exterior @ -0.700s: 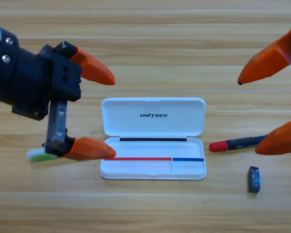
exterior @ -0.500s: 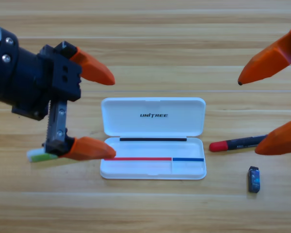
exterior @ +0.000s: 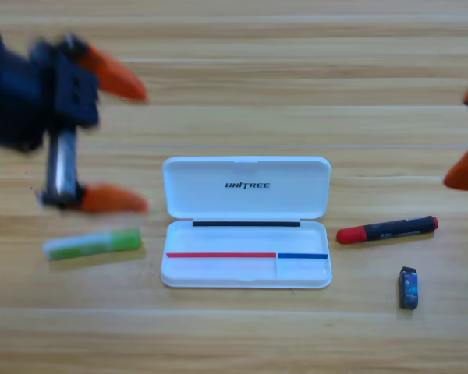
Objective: Clean up eraser and pencils
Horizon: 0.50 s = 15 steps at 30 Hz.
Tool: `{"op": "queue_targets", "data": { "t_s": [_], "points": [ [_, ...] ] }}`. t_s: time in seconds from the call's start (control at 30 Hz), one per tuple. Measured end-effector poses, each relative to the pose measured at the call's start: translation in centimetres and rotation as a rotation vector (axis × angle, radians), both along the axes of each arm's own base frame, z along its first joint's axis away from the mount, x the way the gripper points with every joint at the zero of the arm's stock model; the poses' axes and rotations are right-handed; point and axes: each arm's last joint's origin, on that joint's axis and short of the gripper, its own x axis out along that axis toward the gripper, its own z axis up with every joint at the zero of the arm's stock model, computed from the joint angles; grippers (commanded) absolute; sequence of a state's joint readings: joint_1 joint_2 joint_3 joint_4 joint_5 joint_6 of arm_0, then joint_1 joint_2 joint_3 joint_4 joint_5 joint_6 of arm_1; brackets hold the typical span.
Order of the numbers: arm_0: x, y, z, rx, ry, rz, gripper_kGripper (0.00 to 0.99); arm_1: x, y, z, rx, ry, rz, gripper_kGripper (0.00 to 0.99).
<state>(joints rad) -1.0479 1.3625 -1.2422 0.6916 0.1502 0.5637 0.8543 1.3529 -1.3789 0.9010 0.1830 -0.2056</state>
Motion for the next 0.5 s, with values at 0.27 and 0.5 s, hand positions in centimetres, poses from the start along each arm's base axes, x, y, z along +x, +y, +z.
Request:
{"op": "queue_targets", "data": {
  "t_s": [0.27, 0.5],
  "points": [
    [3.2, 3.0, 0.3, 0.18, -0.129, 0.131, 0.985, 0.8, 0.0, -2.1, 0.002, 0.222, -0.396, 0.979],
    [7.7, 5.5, -3.9, 0.339, -0.032, 0.268, 0.976, 4.7, 4.0, -7.4, -0.13, 0.402, -0.653, 0.985]
  ]
}}
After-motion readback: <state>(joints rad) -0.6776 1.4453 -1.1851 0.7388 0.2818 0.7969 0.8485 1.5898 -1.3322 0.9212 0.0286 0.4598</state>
